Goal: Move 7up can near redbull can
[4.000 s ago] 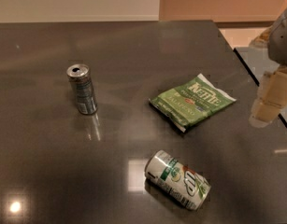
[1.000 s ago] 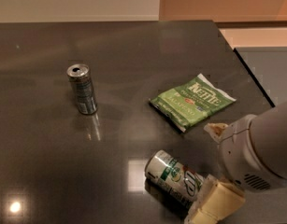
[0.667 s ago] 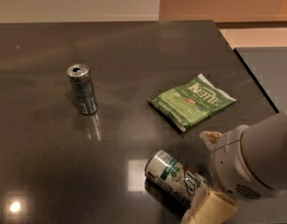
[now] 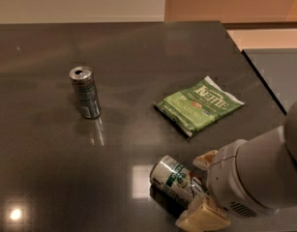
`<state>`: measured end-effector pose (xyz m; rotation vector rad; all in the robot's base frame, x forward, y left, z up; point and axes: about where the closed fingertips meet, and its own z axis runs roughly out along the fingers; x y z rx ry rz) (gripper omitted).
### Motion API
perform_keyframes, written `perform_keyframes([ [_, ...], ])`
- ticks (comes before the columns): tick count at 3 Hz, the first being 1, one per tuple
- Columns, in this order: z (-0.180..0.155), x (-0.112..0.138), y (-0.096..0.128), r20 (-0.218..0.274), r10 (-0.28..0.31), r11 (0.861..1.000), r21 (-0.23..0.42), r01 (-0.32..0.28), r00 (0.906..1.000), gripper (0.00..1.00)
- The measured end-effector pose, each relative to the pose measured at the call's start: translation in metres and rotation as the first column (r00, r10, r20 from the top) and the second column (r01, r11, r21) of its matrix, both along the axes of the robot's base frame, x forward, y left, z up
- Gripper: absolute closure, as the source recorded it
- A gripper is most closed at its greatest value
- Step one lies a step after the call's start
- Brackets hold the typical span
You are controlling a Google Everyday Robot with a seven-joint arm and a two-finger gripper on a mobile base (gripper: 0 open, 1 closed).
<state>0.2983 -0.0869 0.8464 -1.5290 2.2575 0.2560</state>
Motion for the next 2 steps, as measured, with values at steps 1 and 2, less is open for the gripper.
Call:
perform_keyframes([
  [1, -0.0020, -0.0010, 0.0026, 0.002, -0.007, 1.000, -0.006, 0.007, 1.0000, 0.52],
  [2, 0.0016, 0.0061, 0.0102, 0.009, -0.017, 1.000, -0.023, 0.018, 0.9998, 0.76],
])
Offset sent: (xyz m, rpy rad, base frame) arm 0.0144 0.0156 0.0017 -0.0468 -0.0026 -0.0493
